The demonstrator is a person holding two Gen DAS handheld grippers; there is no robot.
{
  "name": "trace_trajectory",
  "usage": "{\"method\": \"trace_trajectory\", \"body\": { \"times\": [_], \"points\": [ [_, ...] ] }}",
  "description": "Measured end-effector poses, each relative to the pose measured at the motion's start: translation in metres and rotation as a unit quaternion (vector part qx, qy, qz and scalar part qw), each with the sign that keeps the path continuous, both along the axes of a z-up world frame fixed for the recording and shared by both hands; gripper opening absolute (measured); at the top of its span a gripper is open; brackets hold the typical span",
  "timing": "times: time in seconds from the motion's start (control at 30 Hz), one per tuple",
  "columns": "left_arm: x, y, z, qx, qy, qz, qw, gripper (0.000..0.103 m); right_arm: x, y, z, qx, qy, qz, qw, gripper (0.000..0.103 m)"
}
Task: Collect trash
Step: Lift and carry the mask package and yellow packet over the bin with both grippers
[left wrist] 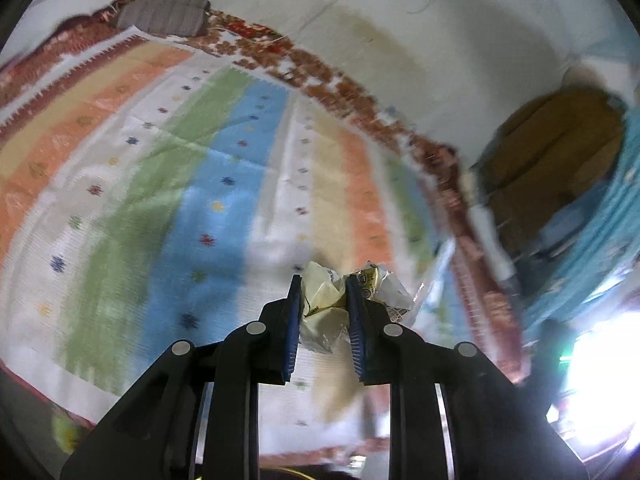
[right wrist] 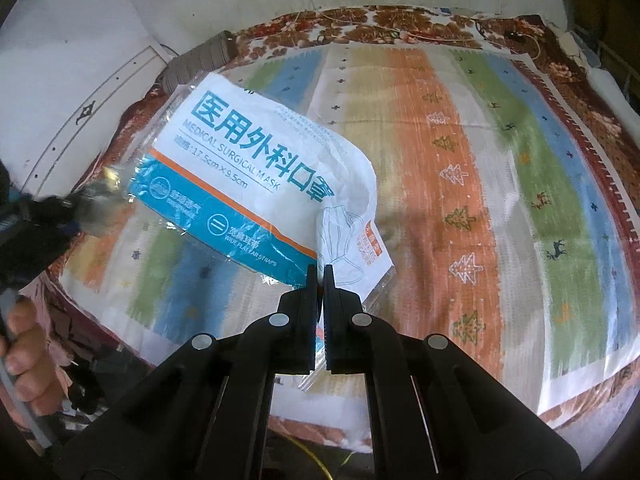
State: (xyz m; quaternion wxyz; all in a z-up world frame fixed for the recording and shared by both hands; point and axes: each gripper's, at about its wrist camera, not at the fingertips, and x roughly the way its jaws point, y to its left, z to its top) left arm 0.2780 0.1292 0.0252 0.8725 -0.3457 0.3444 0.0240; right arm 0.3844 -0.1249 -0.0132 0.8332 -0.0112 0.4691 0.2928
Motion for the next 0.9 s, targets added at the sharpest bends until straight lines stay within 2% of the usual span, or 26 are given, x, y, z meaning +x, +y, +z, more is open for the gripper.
{"method": "trace_trajectory", "body": {
  "times": [0.1,0.23,0.43,0.53,0.63,0.77,0.9],
  "points": [
    [-0.019,-0.003,0.012,-0.011,-0.017,0.000,0.9998,0.020,-0.010,0.001,0.005,-0.005,-0.007,0.004,1.000,0.002],
    [-0.041,-0.013,0.025,-0.006,-0.039,-0.007,0.9992,0.020,-0.026,-0.004,0.008,0.001,-0.003,0.001,1.000,0.002],
    [-0.068,-0.043,0.042,0.041,-0.061,-0.036,0.9967,0.020,-0.056,-0.004,0.013,0.004,-0.007,0.016,1.000,0.002],
    [-0.079,-0.054,0.042,0.048,-0.062,-0.048,0.9958,0.020,-0.071,-0.005,0.009,0.005,0.008,0.017,1.000,0.002],
    [-0.086,-0.063,0.037,0.058,-0.051,-0.055,0.9955,0.020,-0.087,-0.004,0.011,-0.002,-0.003,0.026,1.000,0.002],
    [-0.102,-0.074,0.038,0.101,-0.050,-0.054,0.9921,0.020,-0.104,-0.004,0.014,0.007,-0.006,0.034,0.999,0.002],
    [-0.117,-0.073,0.038,0.105,-0.053,-0.051,0.9917,0.020,-0.122,-0.006,0.016,0.015,-0.005,0.043,0.999,0.002]
  ]
}}
